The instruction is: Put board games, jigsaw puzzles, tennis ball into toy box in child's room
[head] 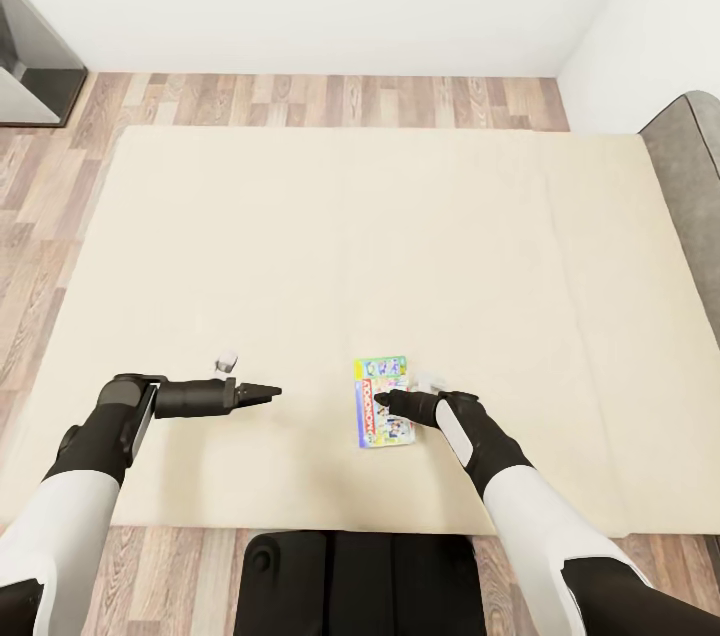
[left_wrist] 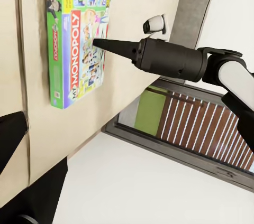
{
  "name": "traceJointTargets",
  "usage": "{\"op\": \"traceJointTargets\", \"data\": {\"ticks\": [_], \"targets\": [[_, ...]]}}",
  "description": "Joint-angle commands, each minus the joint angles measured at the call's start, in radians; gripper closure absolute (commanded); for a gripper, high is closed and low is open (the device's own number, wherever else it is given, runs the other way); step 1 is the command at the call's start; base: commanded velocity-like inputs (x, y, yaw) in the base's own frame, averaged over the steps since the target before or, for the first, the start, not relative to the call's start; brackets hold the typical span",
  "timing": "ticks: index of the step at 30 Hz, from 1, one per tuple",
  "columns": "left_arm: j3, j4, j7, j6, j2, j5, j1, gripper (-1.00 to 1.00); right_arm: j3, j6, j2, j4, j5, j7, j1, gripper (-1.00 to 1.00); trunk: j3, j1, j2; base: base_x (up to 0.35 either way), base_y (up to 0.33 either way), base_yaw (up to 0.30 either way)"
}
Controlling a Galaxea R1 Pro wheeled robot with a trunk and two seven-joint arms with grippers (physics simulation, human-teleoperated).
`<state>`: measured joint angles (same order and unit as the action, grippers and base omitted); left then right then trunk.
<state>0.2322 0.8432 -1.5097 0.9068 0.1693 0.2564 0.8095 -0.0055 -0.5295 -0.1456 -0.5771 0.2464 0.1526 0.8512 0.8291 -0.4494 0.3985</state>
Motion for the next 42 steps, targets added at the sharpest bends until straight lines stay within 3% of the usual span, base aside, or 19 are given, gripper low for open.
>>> {"op": "traceJointTargets", "data": {"ticks": [1, 42], "targets": [[0.003, 0.001, -0.009, 0.010, -0.001, 0.011, 0.000, -1.00, -0.001, -0.005, 0.000, -0.001, 0.002, 0.001, 0.000, -1.00, 0.001, -0.001, 0.002, 0.000, 0.093, 0.000], [0.003, 0.001, -0.009, 0.010, -0.001, 0.011, 0.000, -1.00, -0.001, -0.006, 0.000, -0.001, 0.002, 0.001, 0.000, -1.00, 0.001, -0.001, 0.002, 0.000, 0.074, 0.000]]}}
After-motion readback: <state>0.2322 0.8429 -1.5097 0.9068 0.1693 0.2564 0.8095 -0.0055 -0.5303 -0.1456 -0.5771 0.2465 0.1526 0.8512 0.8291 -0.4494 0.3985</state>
